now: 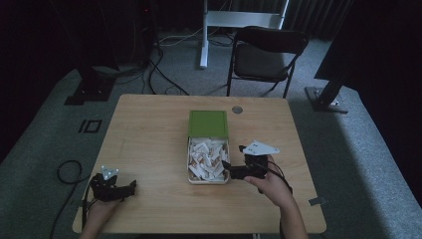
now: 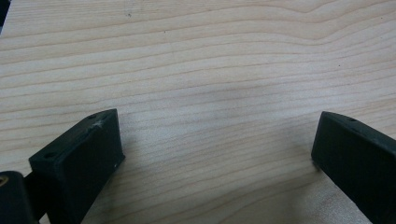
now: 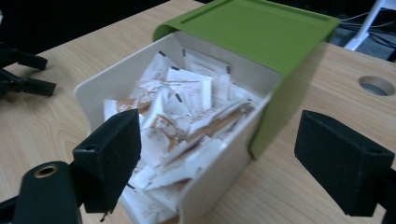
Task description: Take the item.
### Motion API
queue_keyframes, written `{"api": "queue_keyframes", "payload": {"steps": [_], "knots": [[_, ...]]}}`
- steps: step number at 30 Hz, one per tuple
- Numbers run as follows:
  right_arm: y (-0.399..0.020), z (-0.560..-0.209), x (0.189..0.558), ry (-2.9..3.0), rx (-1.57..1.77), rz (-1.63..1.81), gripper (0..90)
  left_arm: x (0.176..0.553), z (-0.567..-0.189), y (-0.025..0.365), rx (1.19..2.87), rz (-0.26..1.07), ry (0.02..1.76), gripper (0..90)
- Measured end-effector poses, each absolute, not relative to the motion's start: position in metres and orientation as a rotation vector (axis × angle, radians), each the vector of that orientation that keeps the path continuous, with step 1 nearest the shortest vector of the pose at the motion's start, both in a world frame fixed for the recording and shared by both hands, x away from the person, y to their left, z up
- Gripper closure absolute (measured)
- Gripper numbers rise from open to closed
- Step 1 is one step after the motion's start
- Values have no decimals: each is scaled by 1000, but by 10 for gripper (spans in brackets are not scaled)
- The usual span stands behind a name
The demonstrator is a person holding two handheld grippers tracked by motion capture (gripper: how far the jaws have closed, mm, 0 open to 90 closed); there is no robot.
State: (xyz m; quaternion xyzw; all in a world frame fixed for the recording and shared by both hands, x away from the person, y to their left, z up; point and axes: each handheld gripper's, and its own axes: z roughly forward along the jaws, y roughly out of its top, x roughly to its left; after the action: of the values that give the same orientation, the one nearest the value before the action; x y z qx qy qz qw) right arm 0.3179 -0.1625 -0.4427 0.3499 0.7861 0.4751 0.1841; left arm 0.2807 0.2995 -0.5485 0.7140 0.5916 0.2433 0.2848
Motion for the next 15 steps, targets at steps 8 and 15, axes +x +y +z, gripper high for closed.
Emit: {"api": "queue_keyframes", "payload": {"steps": [8, 15], "knots": [[-144, -445, 321, 2259, 958, 1360, 147, 281, -549, 300, 1909, 651, 1582, 27], [-130, -446, 322, 2279, 926, 1365, 164, 281, -549, 299, 1907, 651, 1583, 27]]}}
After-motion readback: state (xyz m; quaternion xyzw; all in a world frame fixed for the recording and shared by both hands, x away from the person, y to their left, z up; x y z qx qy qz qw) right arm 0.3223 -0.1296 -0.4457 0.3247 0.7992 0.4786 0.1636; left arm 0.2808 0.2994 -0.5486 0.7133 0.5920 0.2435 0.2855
